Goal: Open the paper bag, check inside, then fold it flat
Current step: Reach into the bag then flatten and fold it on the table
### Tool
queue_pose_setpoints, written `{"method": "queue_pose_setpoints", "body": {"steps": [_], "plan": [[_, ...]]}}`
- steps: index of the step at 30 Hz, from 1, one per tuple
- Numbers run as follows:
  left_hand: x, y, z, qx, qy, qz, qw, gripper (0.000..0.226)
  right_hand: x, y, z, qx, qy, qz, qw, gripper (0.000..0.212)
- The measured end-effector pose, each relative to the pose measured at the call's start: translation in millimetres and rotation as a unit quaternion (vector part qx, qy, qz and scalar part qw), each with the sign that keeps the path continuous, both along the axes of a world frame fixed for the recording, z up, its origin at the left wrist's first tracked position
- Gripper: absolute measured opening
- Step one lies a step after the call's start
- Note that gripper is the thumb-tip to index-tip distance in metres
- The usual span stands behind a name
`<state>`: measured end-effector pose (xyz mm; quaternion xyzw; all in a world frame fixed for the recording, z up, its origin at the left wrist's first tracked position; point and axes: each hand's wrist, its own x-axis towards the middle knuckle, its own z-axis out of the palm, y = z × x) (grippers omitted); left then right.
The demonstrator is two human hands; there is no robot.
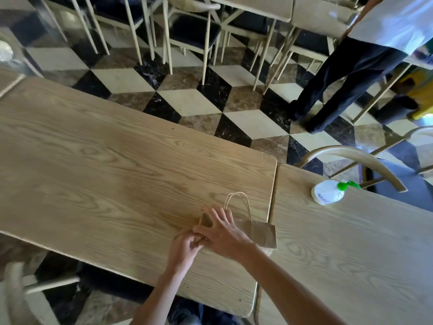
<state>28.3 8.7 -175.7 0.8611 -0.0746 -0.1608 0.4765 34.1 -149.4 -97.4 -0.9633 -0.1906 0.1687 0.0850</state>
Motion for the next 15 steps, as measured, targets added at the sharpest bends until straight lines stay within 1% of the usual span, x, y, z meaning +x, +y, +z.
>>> {"method": "queue_pose_setpoints", "body": {"steps": [1,3,5,8,12,15], "plan": [[-0.3,-0.9,0.0,0.006,-0.028,-0.005,1.000,0.010,1.9,0.8,-0.1,-0.009,0.006,0.007,1.000,0.031],[-1.2,-1.8,-0.3,0.021,-0.085,-0.020,0.996,0.010,5.9,1.3,1.3,-0.012,0.011,0.017,1.000,0.028],[-1.6,-1.0,-0.2,0.018,-0.115,-0.024,0.993,0.008,9.4,0.7,2.9,-0.004,0.015,0.027,1.000,0.024],[-3.7,0.5,-0.8,0.005,-0.124,-0.008,0.992,0.003,10.9,1.5,2.6,-0.012,0.010,0.046,0.999,0.022],[-8.4,-2.9,1.5,0.000,-0.140,0.019,0.990,0.009,9.2,8.0,0.5,-0.042,-0.015,0.037,0.998,0.032],[-8.2,-4.0,1.6,-0.007,-0.145,0.026,0.989,0.012,2.9,11.5,-1.6,-0.047,-0.046,0.018,0.998,0.027]]}}
